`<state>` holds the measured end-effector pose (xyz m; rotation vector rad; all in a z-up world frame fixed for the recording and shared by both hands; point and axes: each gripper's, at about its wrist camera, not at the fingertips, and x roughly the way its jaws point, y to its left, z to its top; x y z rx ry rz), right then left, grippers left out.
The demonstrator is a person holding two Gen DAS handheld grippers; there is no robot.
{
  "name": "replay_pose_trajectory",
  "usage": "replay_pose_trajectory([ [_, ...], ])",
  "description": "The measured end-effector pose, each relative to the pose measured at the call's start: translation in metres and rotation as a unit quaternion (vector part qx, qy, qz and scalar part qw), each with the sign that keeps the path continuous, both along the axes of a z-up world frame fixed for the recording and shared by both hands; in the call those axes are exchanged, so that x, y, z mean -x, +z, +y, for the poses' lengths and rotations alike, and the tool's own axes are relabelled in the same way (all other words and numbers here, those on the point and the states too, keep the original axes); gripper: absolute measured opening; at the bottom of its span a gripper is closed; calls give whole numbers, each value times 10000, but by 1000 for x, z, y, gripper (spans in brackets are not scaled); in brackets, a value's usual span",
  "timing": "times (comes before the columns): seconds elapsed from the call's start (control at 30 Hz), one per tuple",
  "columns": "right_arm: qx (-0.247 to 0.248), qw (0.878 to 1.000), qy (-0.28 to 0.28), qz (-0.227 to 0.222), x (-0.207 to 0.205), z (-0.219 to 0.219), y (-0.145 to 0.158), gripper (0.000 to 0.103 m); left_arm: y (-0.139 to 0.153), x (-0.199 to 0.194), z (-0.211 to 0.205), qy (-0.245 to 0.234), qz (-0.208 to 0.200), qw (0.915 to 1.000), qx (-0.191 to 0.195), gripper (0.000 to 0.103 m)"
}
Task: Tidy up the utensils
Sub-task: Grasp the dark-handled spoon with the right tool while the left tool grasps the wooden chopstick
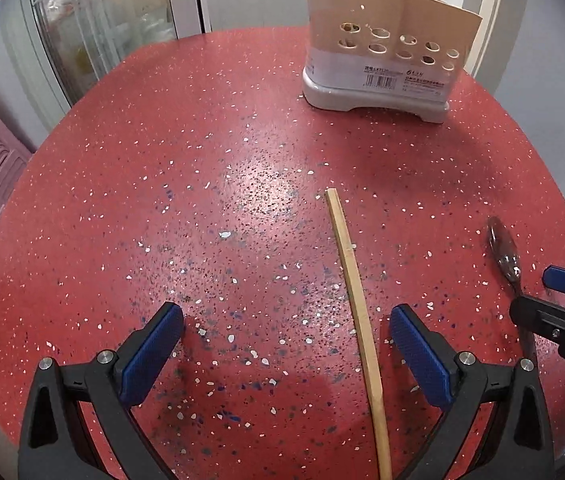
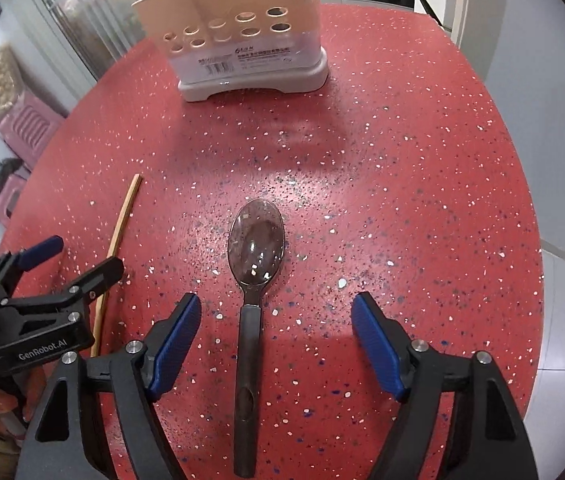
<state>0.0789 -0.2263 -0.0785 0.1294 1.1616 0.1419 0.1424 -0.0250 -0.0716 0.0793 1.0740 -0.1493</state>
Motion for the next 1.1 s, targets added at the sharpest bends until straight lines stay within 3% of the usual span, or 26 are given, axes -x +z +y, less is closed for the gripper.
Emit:
replay_pose_trajectory([
  [0.4,822,9962,272,-28,-11,27,-4,61,2,30,-2,-14,30,10000,-24,103],
  [0.6,822,9960,343,-31,-13,26,-3,48,5,31,-8,-98,78,9999,-17,103],
  [0.83,800,9957,466,27,-14,26,-1,40,12,32,-23,-377,167,9991,6,103],
  [0.97,716,9962,500,44,-15,25,0,16,17,32,-33,-536,255,9982,-33,97],
  [1.1,571,9973,469,20,-14,20,0,12,21,31,-41,-727,370,9966,-68,86],
])
